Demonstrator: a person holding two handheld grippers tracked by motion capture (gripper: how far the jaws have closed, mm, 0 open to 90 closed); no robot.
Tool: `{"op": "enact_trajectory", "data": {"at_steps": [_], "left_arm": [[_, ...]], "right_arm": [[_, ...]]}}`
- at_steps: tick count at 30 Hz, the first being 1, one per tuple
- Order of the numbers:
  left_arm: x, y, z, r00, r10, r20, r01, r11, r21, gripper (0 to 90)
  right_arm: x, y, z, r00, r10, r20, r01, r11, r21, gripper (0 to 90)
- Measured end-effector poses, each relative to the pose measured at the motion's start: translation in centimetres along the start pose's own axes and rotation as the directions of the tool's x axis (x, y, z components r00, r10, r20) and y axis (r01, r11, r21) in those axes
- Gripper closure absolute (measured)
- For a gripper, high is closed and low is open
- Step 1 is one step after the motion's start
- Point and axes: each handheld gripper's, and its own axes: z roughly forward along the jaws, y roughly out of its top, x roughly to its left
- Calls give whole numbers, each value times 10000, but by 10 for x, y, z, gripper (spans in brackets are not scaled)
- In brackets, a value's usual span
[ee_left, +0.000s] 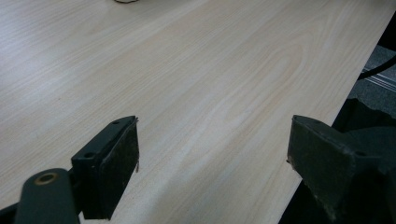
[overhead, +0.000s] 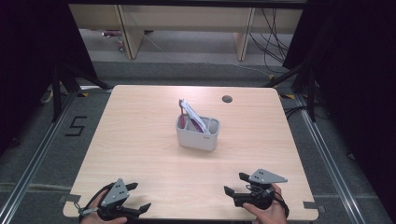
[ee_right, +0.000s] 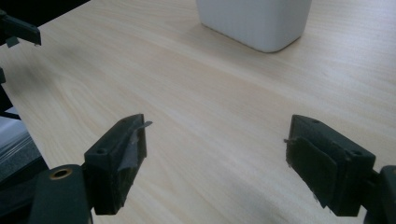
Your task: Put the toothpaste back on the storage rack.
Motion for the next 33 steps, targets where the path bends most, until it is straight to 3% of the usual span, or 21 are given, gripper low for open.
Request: {"op": "enact_trajectory", "data": {"at_steps": [1,2,3,5,6,8,10,12,16,17,18,19,21,25,26,28,33], "left_arm": [[0,0,0,9999,-73,97,74,9999,-81,162],[0,0,0,10000,-39,73,39,10000,-52,161],[0,0,0,10000,-49,74,50,10000,-72,161],[0,0,0,10000,-66,51,66,9999,-101,161],[1,0,-1,9998,183,-16,-183,9997,134,162],[-1,0,1,9999,-96,51,96,9999,-106,161],[-1,-1,2,10000,-67,50,68,9998,-172,161],[0,-1,2,10000,-27,84,28,9999,-112,162],[1,0,1,9999,101,76,-101,9999,65,161],[0,0,2,10000,-35,89,36,10000,-59,160],[0,0,2,10000,8,76,-8,10000,-25,161],[1,0,1,9999,107,68,-108,9999,61,160],[1,0,1,9999,107,71,-108,9999,70,160],[0,-1,1,10000,-12,88,12,10000,-36,160],[1,-1,1,9999,102,77,-103,9999,65,160],[1,-1,1,10000,82,27,-82,9999,100,160],[1,-1,1,10000,42,71,-43,9999,96,160]], "right_arm": [[-1,-1,0,9999,-147,8,147,9999,-14,208],[3,-3,-1,9996,263,-34,-262,9996,76,205],[0,-3,-2,9997,-235,93,234,9997,60,201],[2,-6,-5,9999,-102,65,101,9997,210,198],[3,-7,-5,9998,-175,135,172,9997,159,198],[5,-10,-5,9997,-137,185,130,9992,374,193],[7,-12,-6,9998,-116,159,109,9991,413,193],[7,-16,-8,9986,-453,276,438,9975,553,190],[11,-21,-11,9991,-329,258,308,9965,773,186],[11,-21,-11,9980,-586,242,566,9957,739,186],[15,-23,-13,9993,4,375,-41,9951,983,186],[11,-24,-12,9977,-578,347,550,9956,753,186],[14,-26,-14,9991,-285,319,253,9951,958,186],[13,-29,-15,9974,-645,336,609,9932,989,195],[16,-30,-15,9996,-154,243,127,9943,1059,195],[12,-30,-17,9974,-663,290,632,9932,981,195],[12,-31,-18,9985,-421,363,384,9944,985,192]]}}
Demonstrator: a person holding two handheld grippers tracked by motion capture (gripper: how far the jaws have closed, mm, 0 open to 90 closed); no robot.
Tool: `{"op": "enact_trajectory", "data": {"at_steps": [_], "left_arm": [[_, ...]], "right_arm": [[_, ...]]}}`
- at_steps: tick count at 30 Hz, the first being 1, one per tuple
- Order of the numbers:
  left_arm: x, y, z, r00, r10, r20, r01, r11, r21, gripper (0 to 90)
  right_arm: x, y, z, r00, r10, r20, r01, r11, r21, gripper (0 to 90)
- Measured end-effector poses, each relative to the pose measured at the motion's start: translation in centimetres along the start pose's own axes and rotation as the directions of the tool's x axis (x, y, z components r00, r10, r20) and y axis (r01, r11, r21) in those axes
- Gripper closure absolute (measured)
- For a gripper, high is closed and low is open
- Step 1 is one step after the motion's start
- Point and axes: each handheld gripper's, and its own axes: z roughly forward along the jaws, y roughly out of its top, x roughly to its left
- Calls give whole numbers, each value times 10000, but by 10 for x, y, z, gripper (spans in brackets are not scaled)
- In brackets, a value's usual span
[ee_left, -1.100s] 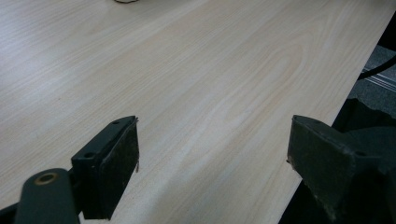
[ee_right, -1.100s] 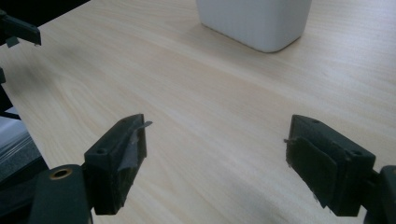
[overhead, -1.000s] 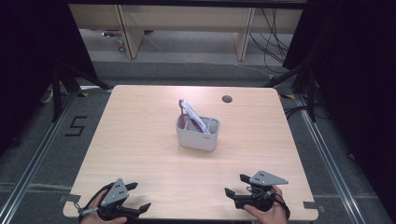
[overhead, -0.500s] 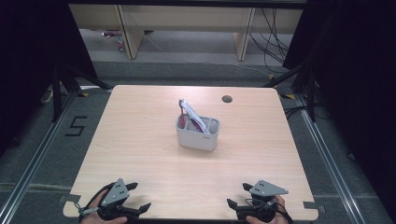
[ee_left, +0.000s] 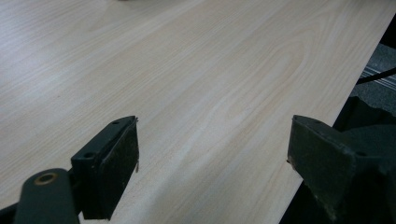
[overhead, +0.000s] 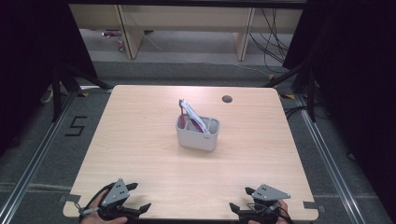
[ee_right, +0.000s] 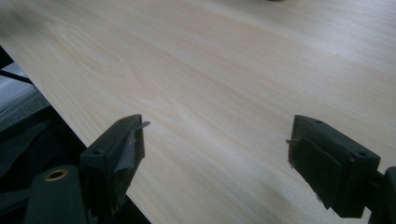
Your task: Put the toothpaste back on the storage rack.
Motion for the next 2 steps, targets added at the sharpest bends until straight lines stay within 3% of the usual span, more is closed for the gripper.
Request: {"op": "enact_trajectory", "data": {"at_steps": [2], "left_arm": [[0,0,0,10000,-35,-4,35,10000,-43,160]], "right_arm": [[0,0,0,10000,0,0,0,10000,-6,191]]}}
